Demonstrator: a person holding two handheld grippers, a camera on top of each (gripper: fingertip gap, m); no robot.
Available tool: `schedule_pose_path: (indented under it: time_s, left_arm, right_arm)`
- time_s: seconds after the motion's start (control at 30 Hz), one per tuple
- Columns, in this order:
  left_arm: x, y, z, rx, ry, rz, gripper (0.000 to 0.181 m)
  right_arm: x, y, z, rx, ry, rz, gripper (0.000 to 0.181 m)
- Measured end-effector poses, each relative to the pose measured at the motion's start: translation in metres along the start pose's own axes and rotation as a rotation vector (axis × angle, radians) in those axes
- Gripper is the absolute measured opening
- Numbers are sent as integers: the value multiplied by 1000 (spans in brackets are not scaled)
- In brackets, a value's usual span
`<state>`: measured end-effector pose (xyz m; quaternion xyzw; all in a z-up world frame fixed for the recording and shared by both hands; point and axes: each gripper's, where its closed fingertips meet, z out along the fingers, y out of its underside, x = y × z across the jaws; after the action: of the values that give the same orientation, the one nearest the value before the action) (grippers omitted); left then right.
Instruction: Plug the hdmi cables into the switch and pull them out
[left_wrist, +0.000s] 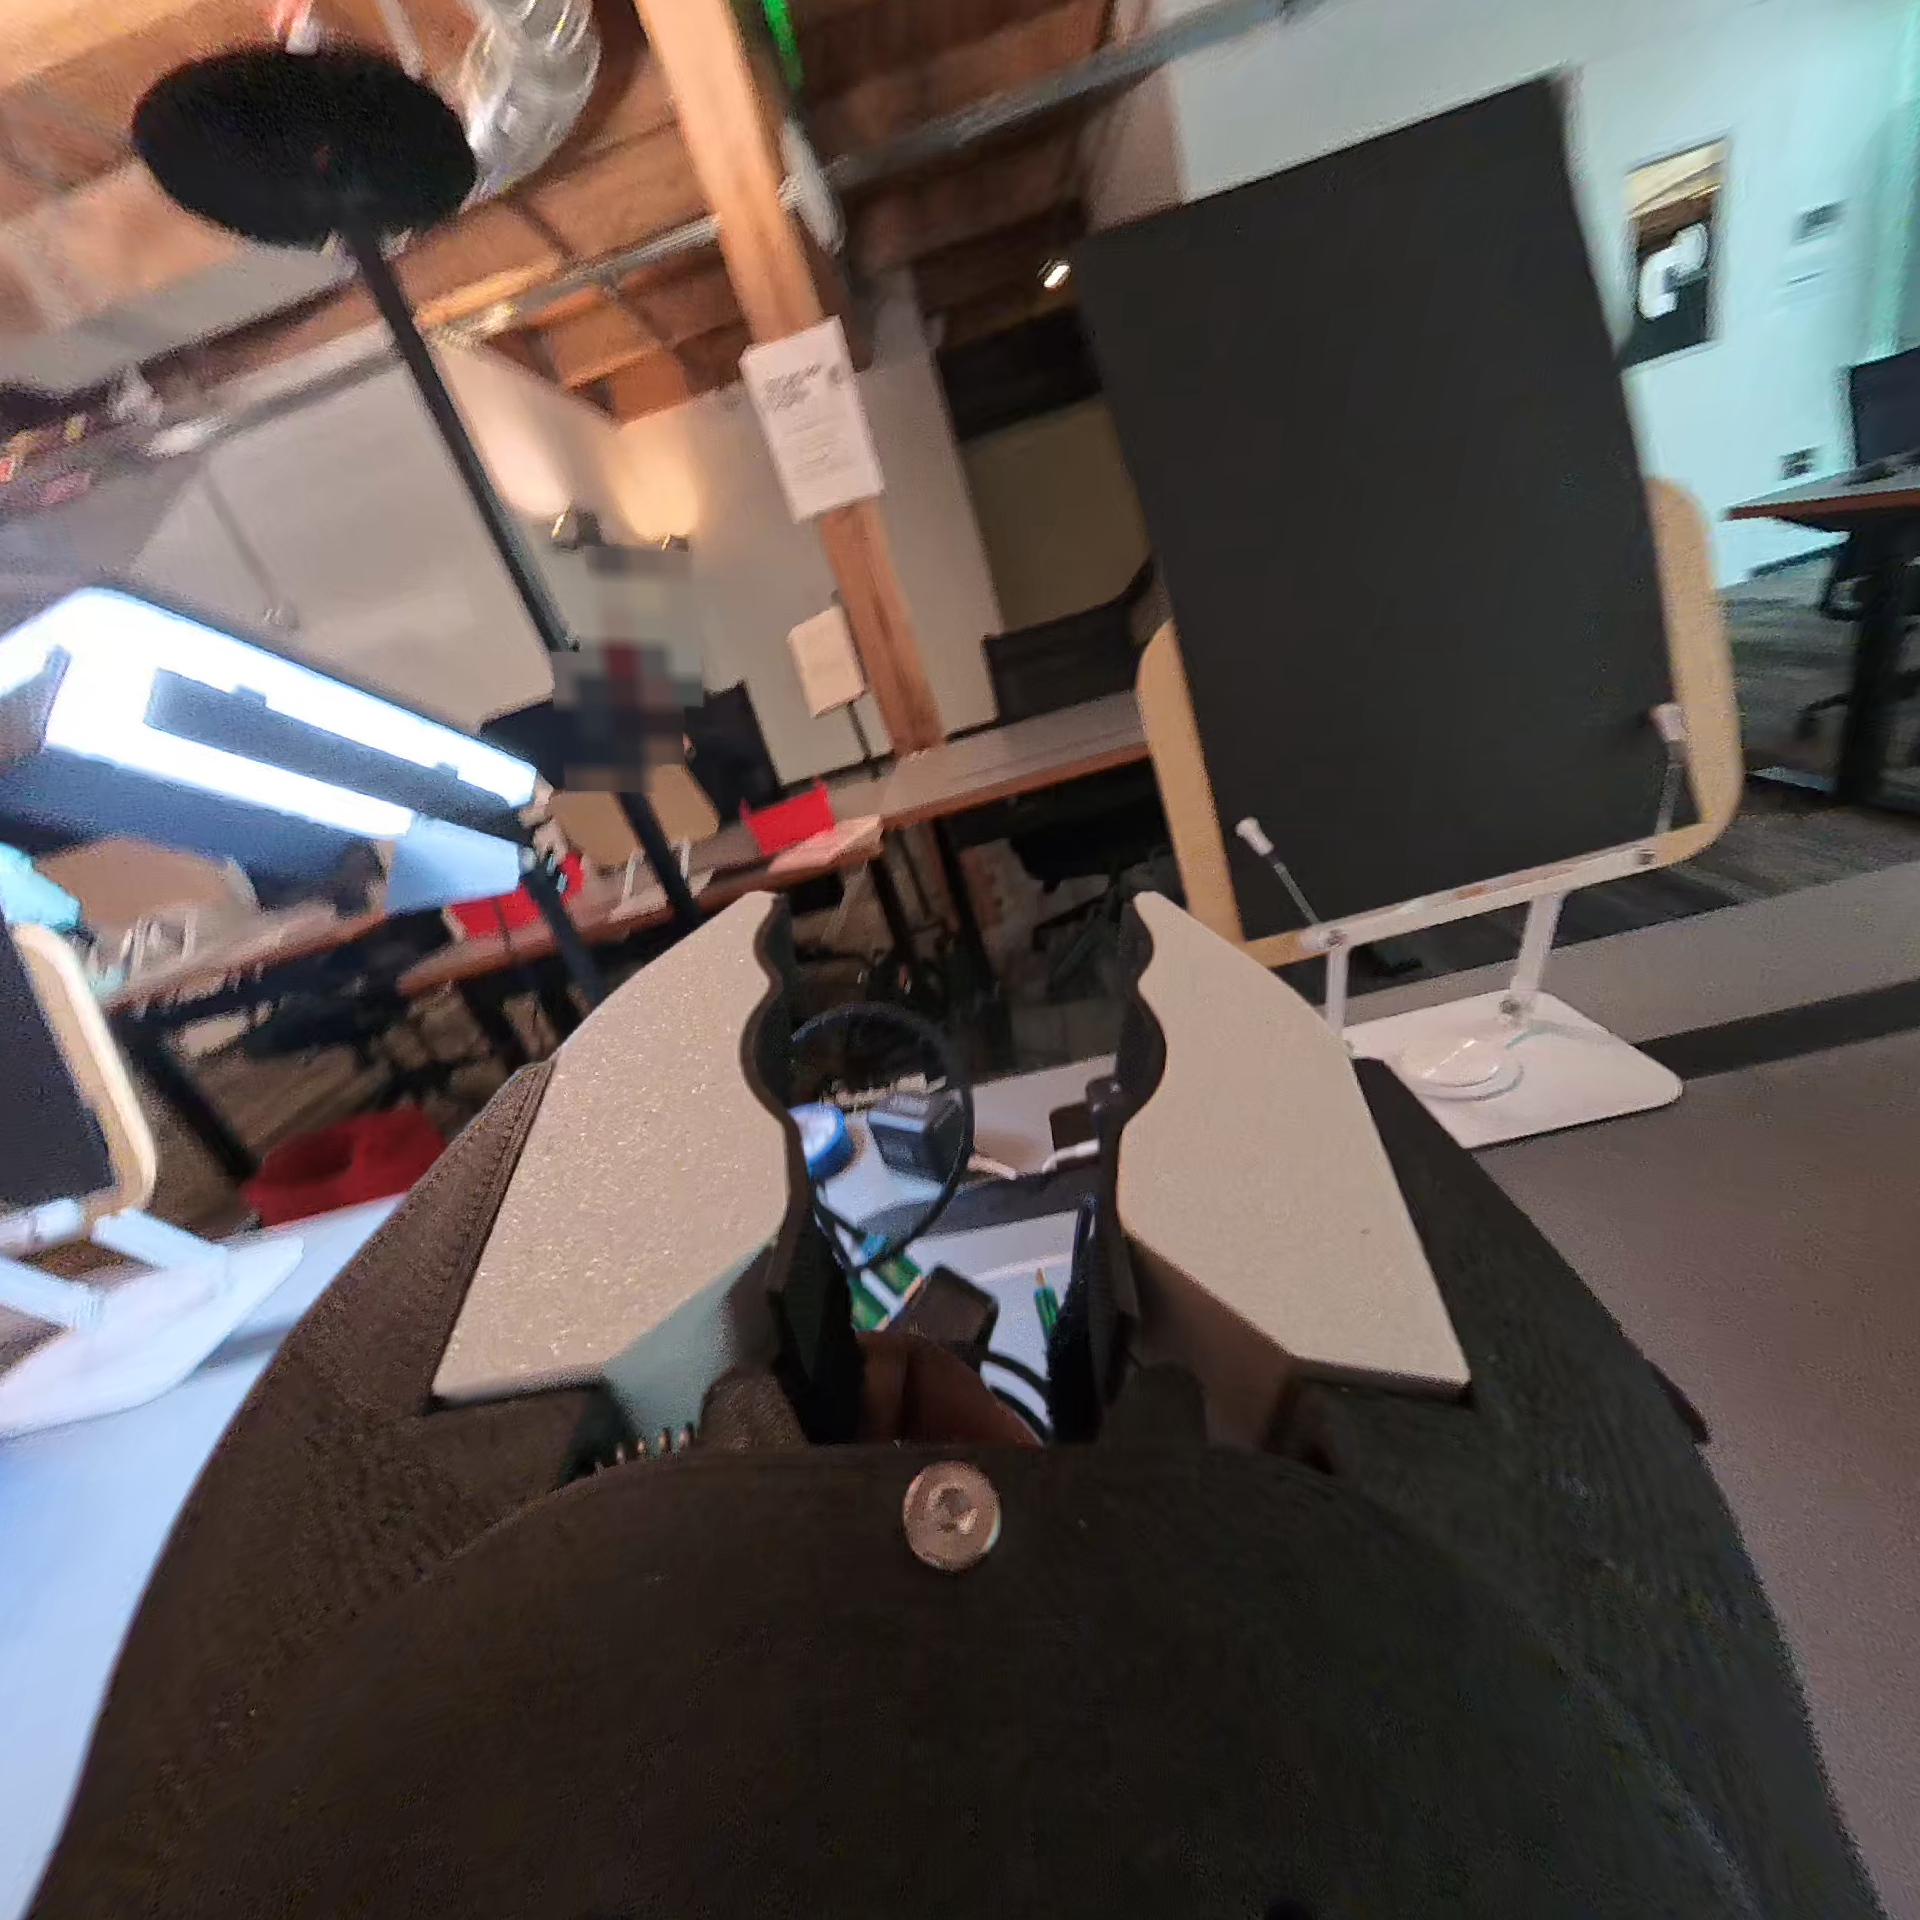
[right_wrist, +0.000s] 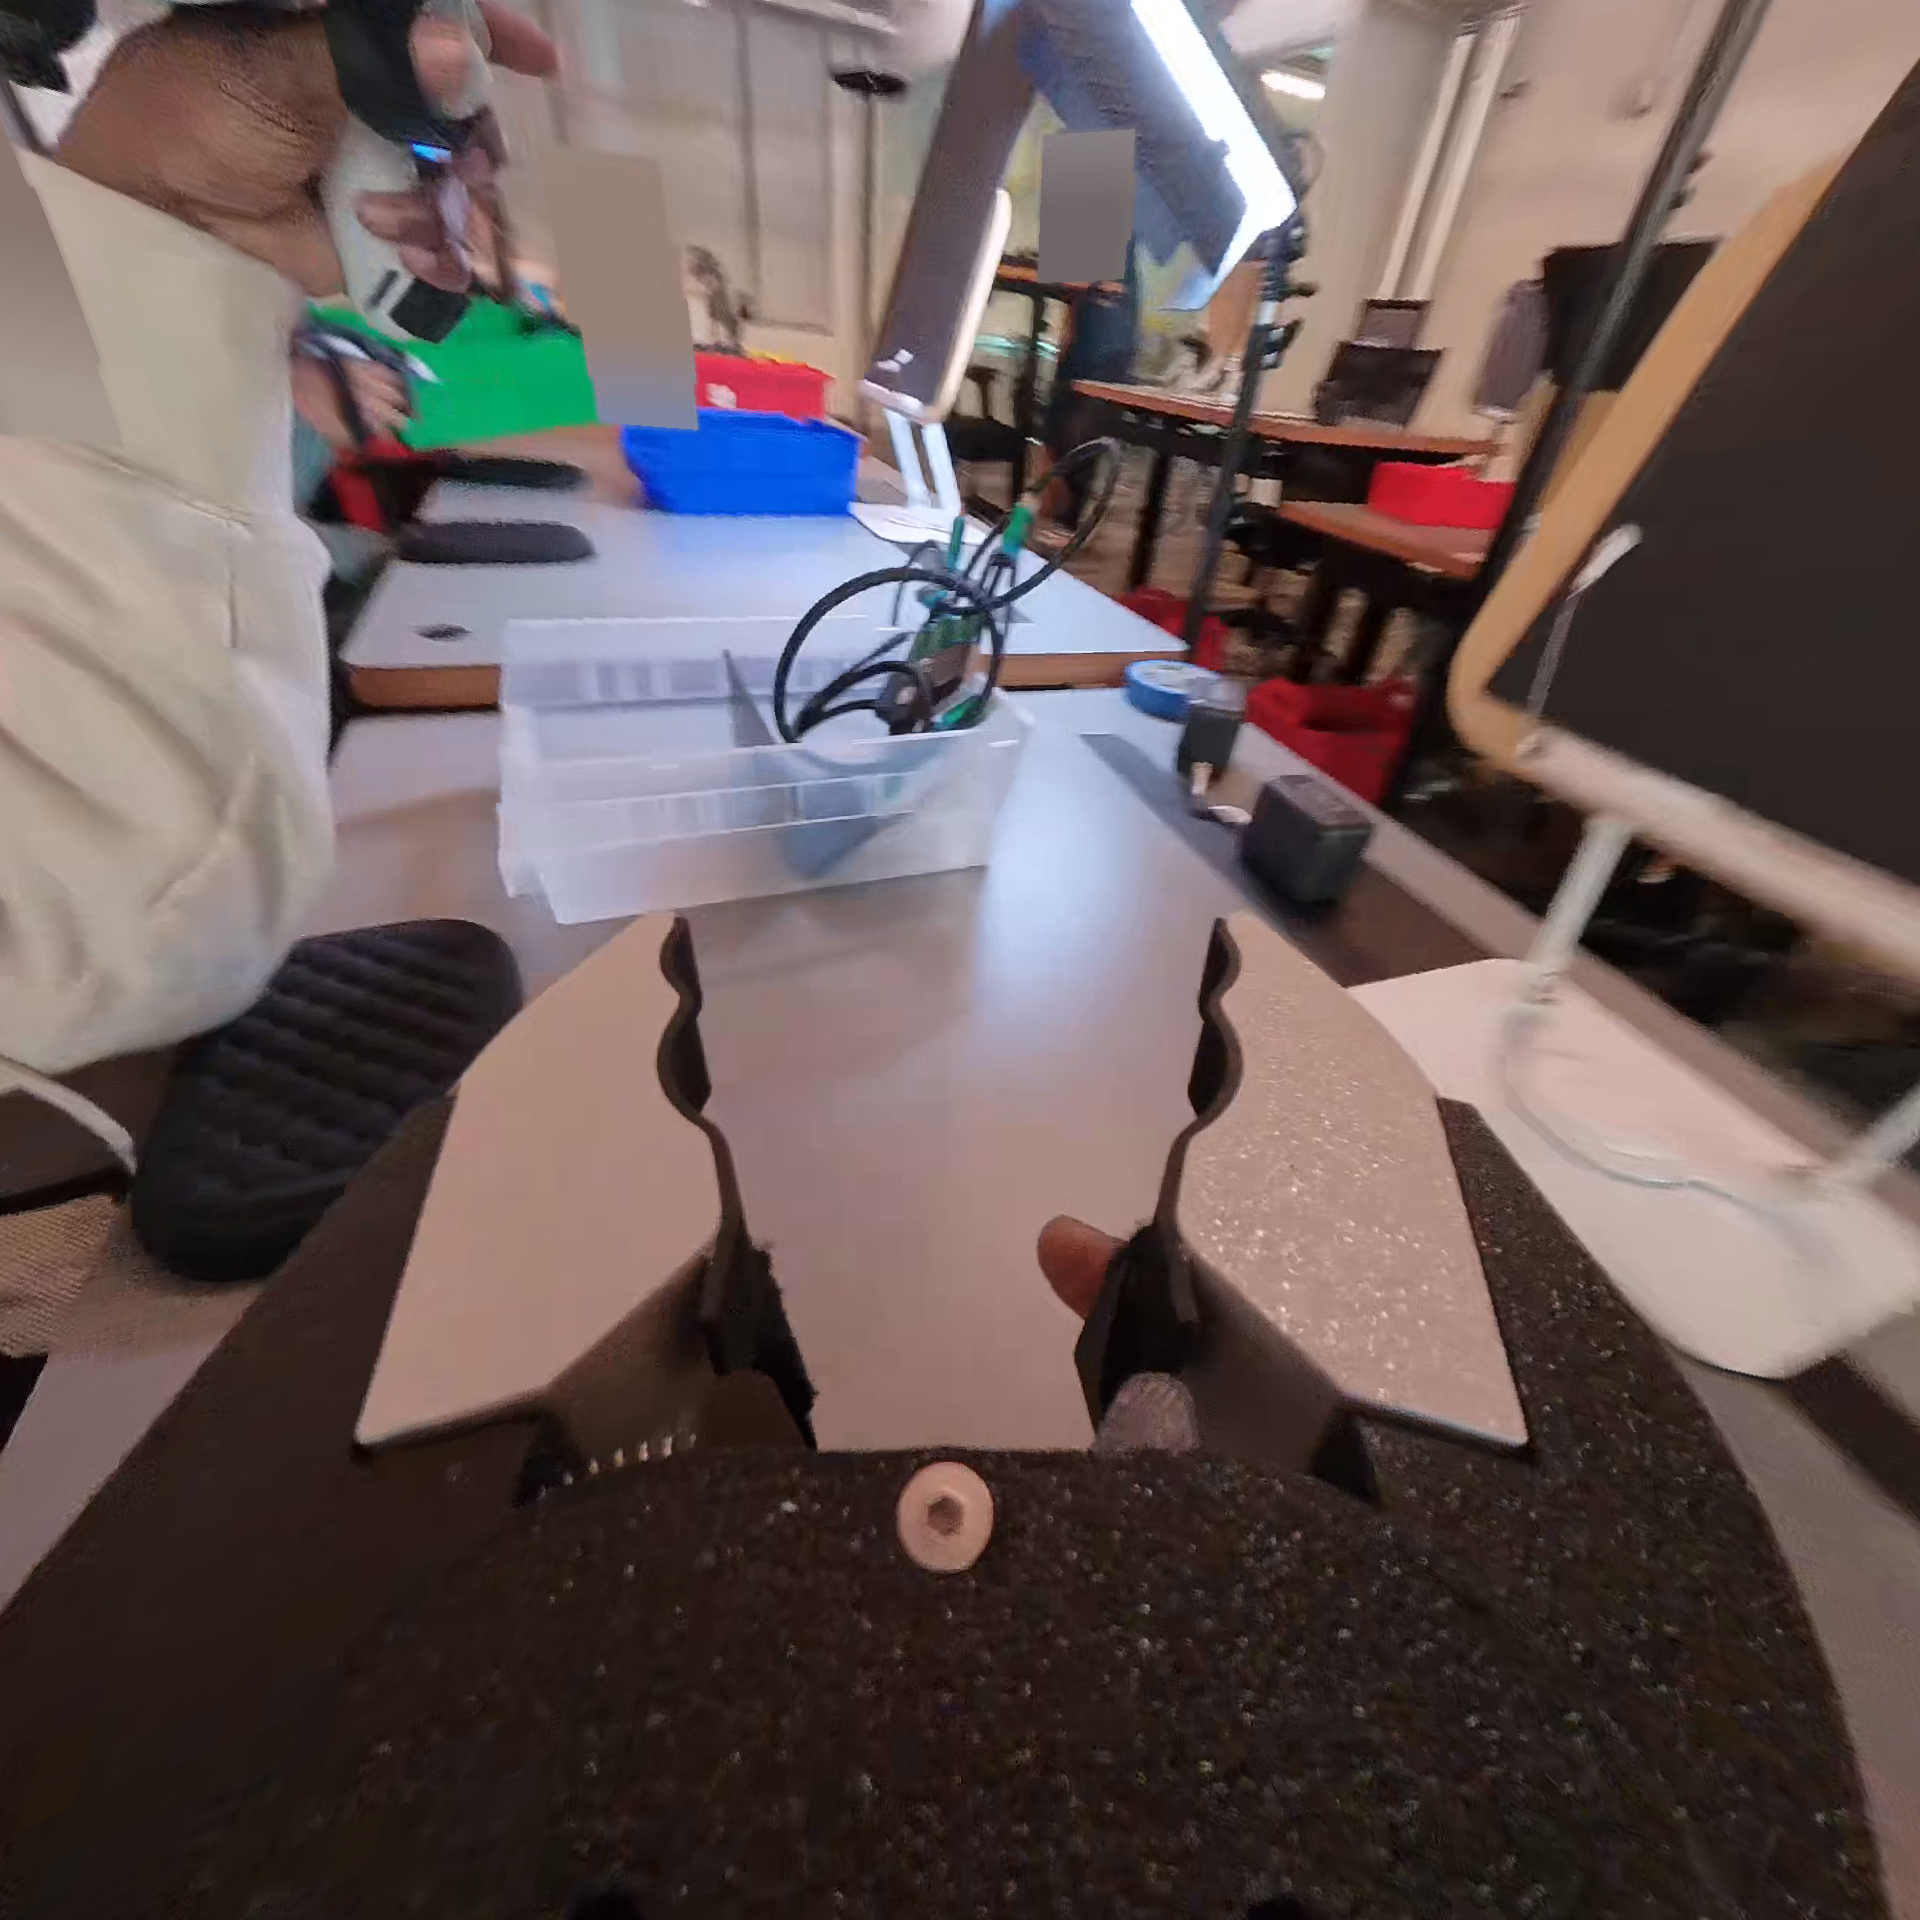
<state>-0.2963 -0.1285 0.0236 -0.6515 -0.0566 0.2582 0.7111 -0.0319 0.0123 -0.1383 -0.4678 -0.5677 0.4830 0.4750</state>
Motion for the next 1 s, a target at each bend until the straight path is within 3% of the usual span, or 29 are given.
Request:
schedule_pose_path:
  time_s: [0.07, 0.13, 0.2, 0.27, 0.4, 0.5, 0.6, 0.73, 0.8, 0.83, 0.9, 1.0]
  left_arm:
    - [-11, 27, 7, -37, -63, -130, 65]
    - [-7, 56, 21, -50, 6, -130, 74]
    - [-20, 89, 31, -200, -18, -156, 92]
    - [-25, 114, 32, -316, -33, -178, 106]
    - [-5, 147, 28, -477, 109, -44, 108]
    - [5, 159, 38, -523, 144, -74, 108]
    - [20, 164, 46, -562, 184, -113, 107]
    - [36, 169, 58, -595, 206, -90, 98]
    - [40, 176, 66, -622, 186, -83, 55]
    - [40, 180, 68, -647, 157, -66, 42]
    - [47, 186, 68, -684, 178, -32, 35]
    - [57, 186, 70, -693, 215, -37, 46]
  right_arm:
    - [17, 39, 16, 95, 6, 135, 90]
    - [24, 71, 21, 187, 27, 282, 80]
    - [32, 83, 21, 222, 50, 330, 86]
    - [47, 79, 16, 245, 109, 364, 95]
    - [61, 67, 0, 307, 210, 307, 100]
    - [64, 64, -2, 370, 237, 258, 100]
    - [60, 69, 4, 336, 214, 281, 105]
    - [58, 73, 8, 276, 224, 225, 105]
    - [57, 77, 9, 242, 228, 194, 106]
    - [56, 78, 10, 228, 229, 181, 106]
    - [56, 80, 11, 208, 231, 164, 106]
    - [55, 82, 12, 189, 229, 159, 106]
